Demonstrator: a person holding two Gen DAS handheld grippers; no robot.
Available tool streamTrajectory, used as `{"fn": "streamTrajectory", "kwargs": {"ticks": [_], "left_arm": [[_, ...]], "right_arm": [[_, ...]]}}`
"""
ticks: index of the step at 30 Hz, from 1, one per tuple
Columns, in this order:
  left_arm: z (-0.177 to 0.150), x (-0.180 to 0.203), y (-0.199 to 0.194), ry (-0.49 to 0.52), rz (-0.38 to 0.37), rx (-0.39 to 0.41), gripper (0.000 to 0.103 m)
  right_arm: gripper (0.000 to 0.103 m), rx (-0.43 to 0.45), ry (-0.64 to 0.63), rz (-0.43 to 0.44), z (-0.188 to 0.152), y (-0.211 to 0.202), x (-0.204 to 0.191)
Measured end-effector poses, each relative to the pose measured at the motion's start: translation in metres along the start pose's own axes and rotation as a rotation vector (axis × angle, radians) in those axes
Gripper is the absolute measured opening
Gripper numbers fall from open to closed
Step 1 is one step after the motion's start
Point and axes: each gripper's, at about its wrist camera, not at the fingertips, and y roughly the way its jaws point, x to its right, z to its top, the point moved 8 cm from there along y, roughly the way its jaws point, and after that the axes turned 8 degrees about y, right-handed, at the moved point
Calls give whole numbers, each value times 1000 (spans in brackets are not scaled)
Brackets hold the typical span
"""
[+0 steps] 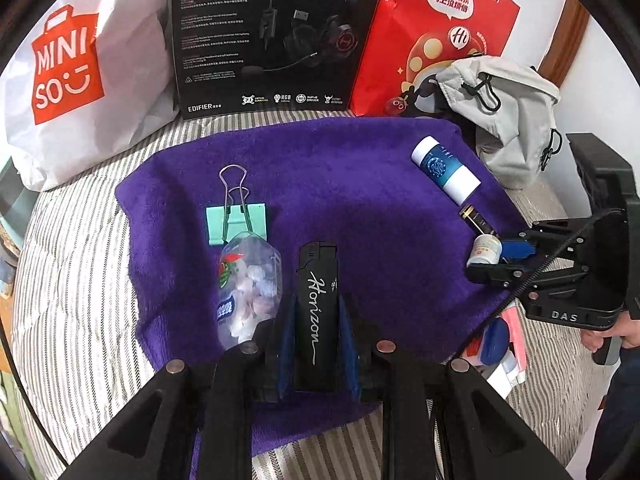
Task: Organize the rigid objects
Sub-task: 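Carry the Horizon case over the towel with the left tool while the right tool carries the small jar there, then set the Horizon case on the towel with left tool while right tool releases the jar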
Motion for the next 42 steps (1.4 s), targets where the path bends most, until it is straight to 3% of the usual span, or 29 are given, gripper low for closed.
{"fn": "streamTrajectory", "kwargs": {"ticks": [9, 17, 21, 26, 28, 32, 35, 39, 42], "left_arm": [[12, -4, 17, 0, 13, -18, 21], [33, -5, 42, 23, 64, -39, 21], [38, -3, 52, 54, 128, -53, 21], [38, -1, 53, 69, 156, -47, 21], [36, -1, 52, 67, 159, -46, 23], [29, 3, 48, 42, 145, -48, 36], [23, 11, 34, 23, 133, -28, 37], [15, 28, 2, 32, 133, 7, 56], [5, 49, -24, 47, 120, 40, 58]], "right_arm": [[50, 4, 49, -16, -7, -24, 14], [53, 74, 111, -12, -29, -61, 22], [57, 107, 151, 1, -43, -73, 25], [58, 163, 292, 83, -59, -84, 39], [58, 191, 313, 35, -68, -88, 49], [58, 227, 337, -21, -81, -92, 61], [58, 243, 366, -69, -97, -95, 70], [58, 229, 393, -102, -115, -95, 74], [58, 204, 415, -87, -129, -94, 70]]}}
